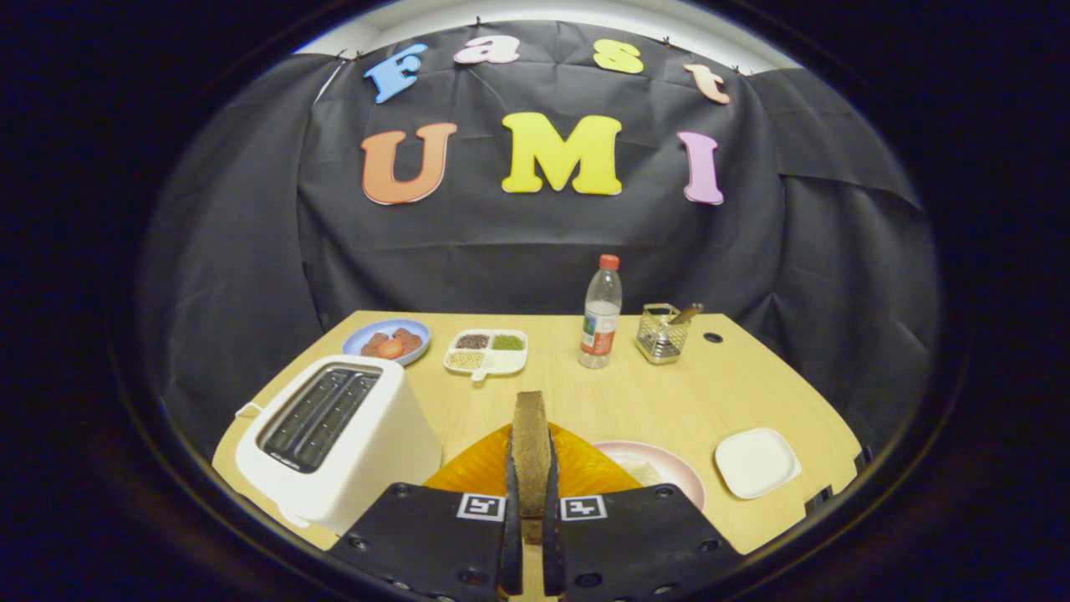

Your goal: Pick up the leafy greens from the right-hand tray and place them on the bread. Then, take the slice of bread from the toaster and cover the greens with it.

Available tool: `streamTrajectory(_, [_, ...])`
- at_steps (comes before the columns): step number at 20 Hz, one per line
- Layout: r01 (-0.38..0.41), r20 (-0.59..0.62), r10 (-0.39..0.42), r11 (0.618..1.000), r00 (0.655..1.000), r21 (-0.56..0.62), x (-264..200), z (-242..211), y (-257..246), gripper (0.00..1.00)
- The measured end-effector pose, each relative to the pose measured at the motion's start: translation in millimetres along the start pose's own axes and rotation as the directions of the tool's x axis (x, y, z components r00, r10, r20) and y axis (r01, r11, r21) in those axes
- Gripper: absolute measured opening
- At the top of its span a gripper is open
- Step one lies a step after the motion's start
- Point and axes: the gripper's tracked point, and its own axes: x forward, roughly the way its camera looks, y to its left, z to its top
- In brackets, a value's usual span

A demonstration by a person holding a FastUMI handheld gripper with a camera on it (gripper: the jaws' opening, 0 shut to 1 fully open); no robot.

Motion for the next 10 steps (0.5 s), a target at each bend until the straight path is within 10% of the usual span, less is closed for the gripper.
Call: streamTrajectory(10, [-0.051,0.019,0.048,0.988,0.999,0.145,27.3,-43.4,-68.2,0.09])
